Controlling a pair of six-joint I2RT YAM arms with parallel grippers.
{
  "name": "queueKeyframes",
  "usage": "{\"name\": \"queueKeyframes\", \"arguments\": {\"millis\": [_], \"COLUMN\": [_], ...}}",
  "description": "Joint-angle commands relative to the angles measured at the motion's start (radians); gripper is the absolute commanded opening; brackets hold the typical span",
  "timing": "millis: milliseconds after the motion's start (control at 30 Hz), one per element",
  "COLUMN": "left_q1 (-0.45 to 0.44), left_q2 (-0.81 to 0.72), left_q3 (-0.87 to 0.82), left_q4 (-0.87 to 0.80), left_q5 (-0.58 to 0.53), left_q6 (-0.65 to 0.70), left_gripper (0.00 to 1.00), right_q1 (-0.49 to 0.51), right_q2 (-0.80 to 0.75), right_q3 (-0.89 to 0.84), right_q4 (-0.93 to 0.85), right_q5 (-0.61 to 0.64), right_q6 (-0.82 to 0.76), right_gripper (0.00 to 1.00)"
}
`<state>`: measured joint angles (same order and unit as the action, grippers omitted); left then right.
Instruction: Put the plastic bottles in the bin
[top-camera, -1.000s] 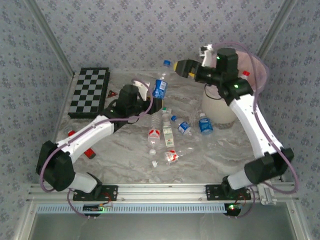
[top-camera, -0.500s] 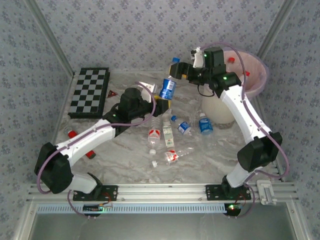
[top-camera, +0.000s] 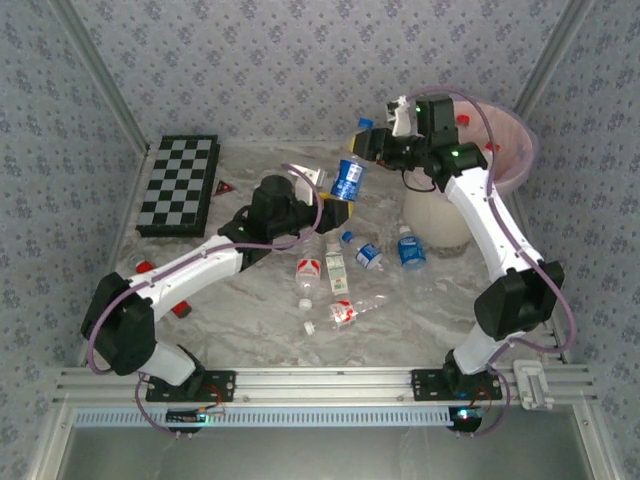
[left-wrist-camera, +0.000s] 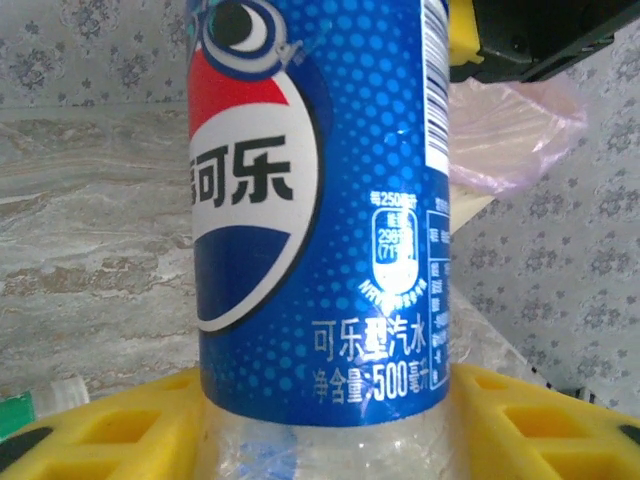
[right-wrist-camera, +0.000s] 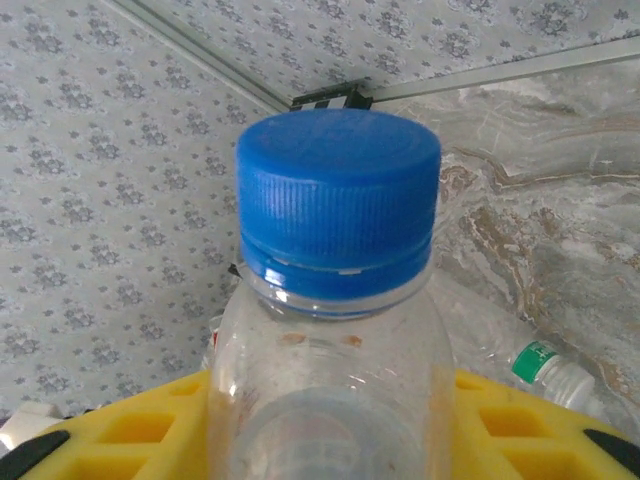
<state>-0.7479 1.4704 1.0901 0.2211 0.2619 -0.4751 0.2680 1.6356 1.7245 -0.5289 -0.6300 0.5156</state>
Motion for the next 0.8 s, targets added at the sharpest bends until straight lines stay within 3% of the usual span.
{"name": "queueKeyframes", "arguments": {"millis": [0, 200, 300, 600, 767], "left_q1": [-0.010, -0.009, -0.001, 0.076, 0.105], "left_q2": [-0.014, -0.019, -0.041, -0.119, -0.158], "left_q3": [-0.001, 0.011, -0.021, -0.116, -0.151], "left_q4": [0.060, 0.044, 0.028, -0.117, -0.142], "left_q5": [-0.016, -0.044, -0.090, -0.111, -0.120], "left_q6": [-0.061, -0.078, -0.094, -0.092, -0.086], "left_gripper": [0.62, 0.85, 0.99, 0.99, 0.99], "right_q1": [-0.055, -0.114, -0.144, -0.217, -0.305], "right_q2": [-0.058, -0.078, -0.098, -0.181, -0.197], "right_q3": [-0.002, 0.054, 0.128, 0.392, 0.372], "right_q4": [0.054, 0.013, -0.088, -0.401, -0.339], "right_q5": [-0.052, -0.071, 0.011, 0.630, 0.799], "right_q6": [-0.011, -0.028, -0.095, -0.351, -0.397], "right_gripper": [0.33, 0.28, 0.27, 0.22, 0.15]}}
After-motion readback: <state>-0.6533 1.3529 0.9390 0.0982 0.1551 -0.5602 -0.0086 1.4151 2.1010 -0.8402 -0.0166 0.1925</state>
